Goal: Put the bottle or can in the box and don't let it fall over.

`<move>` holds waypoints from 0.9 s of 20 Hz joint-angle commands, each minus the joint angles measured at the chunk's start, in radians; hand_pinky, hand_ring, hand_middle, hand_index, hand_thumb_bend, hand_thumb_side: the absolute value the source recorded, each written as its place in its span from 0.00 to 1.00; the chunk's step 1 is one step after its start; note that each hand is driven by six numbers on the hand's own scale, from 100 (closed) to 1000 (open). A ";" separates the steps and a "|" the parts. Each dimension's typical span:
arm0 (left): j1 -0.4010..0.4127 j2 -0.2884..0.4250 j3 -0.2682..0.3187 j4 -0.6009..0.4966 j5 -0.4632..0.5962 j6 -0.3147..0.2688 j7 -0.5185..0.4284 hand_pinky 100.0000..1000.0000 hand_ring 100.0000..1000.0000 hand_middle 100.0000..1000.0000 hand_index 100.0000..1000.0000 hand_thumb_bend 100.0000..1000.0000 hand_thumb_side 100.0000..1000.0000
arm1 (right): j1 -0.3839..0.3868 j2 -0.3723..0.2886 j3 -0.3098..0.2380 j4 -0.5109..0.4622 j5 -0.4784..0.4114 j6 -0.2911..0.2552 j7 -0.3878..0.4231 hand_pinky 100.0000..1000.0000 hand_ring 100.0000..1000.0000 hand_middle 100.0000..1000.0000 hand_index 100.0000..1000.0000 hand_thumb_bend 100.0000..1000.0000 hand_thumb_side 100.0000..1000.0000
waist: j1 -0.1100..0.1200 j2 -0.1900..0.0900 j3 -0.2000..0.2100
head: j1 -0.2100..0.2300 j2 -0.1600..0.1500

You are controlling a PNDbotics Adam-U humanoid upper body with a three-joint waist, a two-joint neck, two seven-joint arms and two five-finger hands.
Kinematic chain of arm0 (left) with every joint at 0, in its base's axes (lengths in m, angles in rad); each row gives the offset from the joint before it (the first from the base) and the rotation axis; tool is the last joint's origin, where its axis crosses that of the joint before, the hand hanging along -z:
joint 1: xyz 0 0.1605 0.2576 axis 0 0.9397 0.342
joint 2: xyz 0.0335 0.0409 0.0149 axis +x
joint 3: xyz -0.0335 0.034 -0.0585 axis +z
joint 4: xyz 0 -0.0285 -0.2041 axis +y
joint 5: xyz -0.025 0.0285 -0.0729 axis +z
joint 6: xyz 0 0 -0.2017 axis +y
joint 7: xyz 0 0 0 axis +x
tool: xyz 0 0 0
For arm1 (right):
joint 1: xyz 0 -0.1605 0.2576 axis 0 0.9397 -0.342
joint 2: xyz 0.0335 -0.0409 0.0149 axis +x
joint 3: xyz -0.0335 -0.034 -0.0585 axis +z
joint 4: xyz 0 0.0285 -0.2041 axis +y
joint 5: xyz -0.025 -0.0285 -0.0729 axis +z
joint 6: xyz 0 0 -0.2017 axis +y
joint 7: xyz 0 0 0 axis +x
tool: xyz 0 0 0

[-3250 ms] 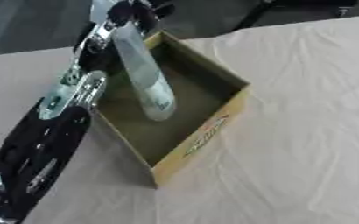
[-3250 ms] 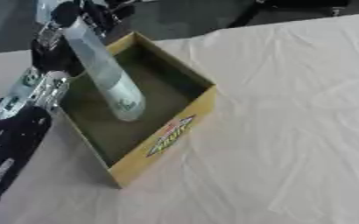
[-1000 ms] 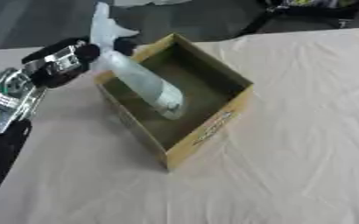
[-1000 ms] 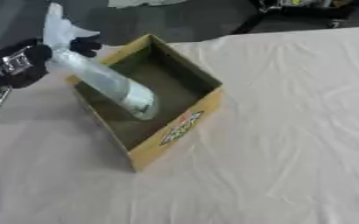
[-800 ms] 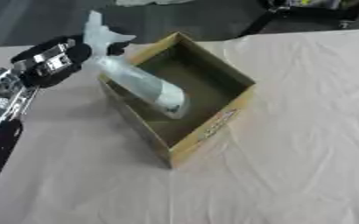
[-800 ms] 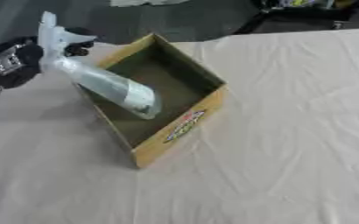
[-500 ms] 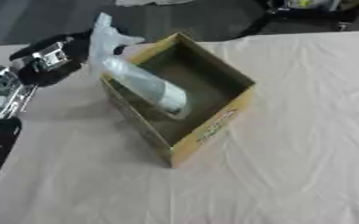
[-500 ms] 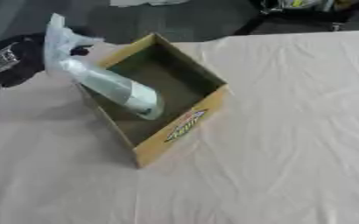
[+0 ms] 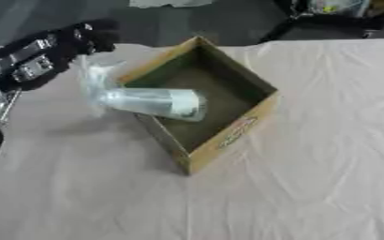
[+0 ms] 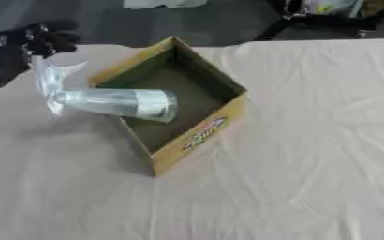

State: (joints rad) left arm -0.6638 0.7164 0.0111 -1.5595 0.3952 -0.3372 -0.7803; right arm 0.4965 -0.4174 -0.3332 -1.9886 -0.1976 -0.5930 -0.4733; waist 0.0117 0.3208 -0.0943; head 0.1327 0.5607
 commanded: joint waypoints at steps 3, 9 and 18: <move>0.021 0.065 0.035 -0.066 0.054 -0.018 0.020 1.00 1.00 1.00 0.85 0.07 0.78 | 0.023 -0.011 -0.021 -0.011 -0.017 -0.010 -0.003 0.92 1.00 1.00 0.92 0.00 0.47 | -0.008 -0.036 0.009 | -0.001 0.016; 0.079 0.096 0.045 -0.139 0.098 -0.033 0.069 1.00 1.00 1.00 0.86 0.05 0.74 | 0.044 -0.012 -0.034 -0.011 -0.036 -0.024 -0.007 0.92 1.00 1.00 0.92 0.00 0.47 | -0.016 -0.055 0.024 | 0.002 0.033; 0.163 0.108 0.057 -0.220 0.135 -0.040 0.140 1.00 1.00 1.00 0.86 0.03 0.69 | 0.060 -0.012 -0.044 -0.011 -0.060 -0.031 -0.001 0.93 1.00 1.00 0.92 0.00 0.47 | -0.027 -0.072 0.046 | 0.003 0.038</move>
State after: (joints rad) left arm -0.4937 0.7853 0.0494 -1.7557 0.5190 -0.3767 -0.6517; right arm 0.5476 -0.4172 -0.3618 -1.9886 -0.2519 -0.6170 -0.4750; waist -0.0155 0.2673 -0.0477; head 0.1349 0.5958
